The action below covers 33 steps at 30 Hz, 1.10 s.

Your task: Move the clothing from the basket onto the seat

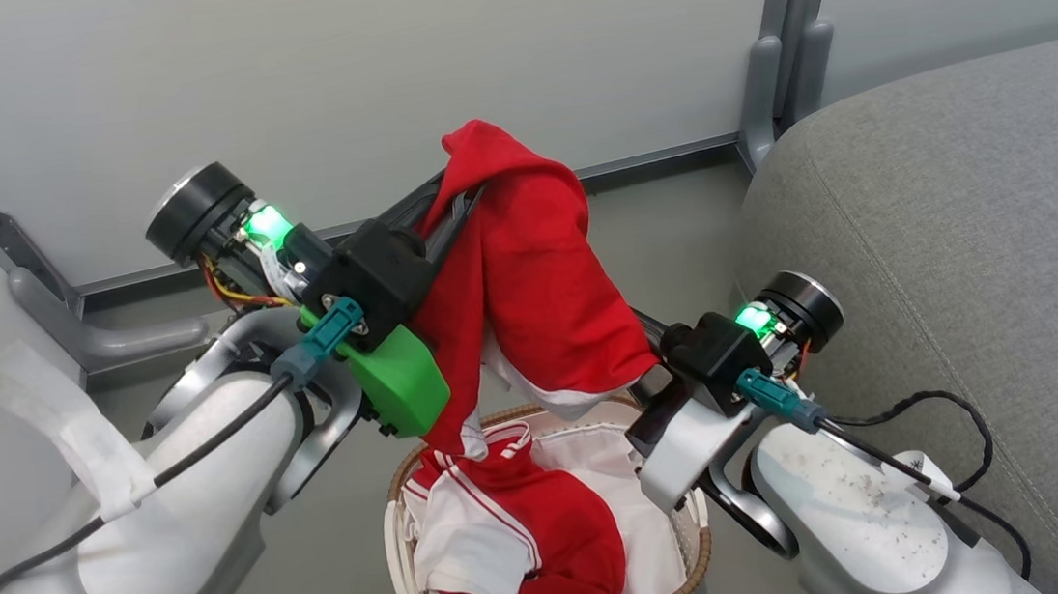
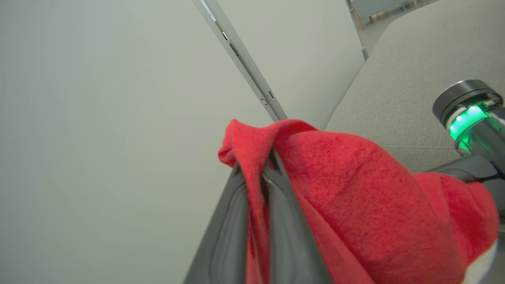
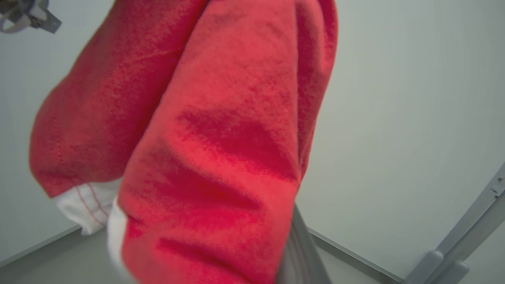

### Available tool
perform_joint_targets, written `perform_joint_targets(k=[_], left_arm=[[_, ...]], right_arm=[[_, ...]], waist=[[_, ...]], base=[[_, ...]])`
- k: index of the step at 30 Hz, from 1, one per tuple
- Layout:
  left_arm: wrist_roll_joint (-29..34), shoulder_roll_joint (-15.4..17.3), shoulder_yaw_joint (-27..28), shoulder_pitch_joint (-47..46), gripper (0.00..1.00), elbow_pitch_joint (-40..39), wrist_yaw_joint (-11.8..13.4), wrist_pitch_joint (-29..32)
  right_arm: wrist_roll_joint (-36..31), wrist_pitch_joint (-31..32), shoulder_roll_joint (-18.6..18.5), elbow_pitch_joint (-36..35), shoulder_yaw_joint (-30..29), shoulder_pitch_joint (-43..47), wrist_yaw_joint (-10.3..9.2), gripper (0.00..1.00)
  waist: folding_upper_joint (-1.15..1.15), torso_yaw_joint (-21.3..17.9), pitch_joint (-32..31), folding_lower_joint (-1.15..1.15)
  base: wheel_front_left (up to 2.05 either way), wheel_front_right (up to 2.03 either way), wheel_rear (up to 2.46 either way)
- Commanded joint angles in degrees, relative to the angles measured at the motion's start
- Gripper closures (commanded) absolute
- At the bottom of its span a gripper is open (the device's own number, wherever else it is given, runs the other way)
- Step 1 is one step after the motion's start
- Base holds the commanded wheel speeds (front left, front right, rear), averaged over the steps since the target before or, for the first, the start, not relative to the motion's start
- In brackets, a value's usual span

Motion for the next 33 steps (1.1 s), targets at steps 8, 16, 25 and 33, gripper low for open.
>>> perform_joint_targets(k=[8, 16, 25, 33], left_arm=[[-3.83, -1.10, 1.39, 6.62, 0.02, 1.29, 3.83, -2.61], [-7.44, -2.46, 2.90, 13.37, 0.00, 3.41, 6.66, -8.25], [-11.10, -4.03, 3.57, 19.85, 0.00, 6.14, 7.88, -12.72], [-11.61, -5.42, 3.72, 22.91, 0.00, 8.56, 8.61, -14.95]], right_arm=[[2.25, -0.03, -0.23, -3.91, -0.45, -0.73, -0.05, 1.00], [0.79, -0.03, -0.22, -4.24, -3.93, 0.71, -0.05, 1.00], [-2.17, -0.03, -0.22, -3.66, -9.36, 1.80, -0.06, 1.00], [-5.83, -0.03, -0.25, -3.68, -15.91, 4.16, -0.06, 1.00]], waist=[[0.00, -0.19, 0.36, 0.00], [0.00, -0.57, 0.91, 0.00], [0.00, -1.34, 2.42, 0.00], [0.00, -2.89, 3.91, 0.00]], base=[[0.00, 0.00, 0.00], [0.00, 0.00, 0.00], [0.00, 0.00, 0.00], [0.00, 0.00, 0.00]])
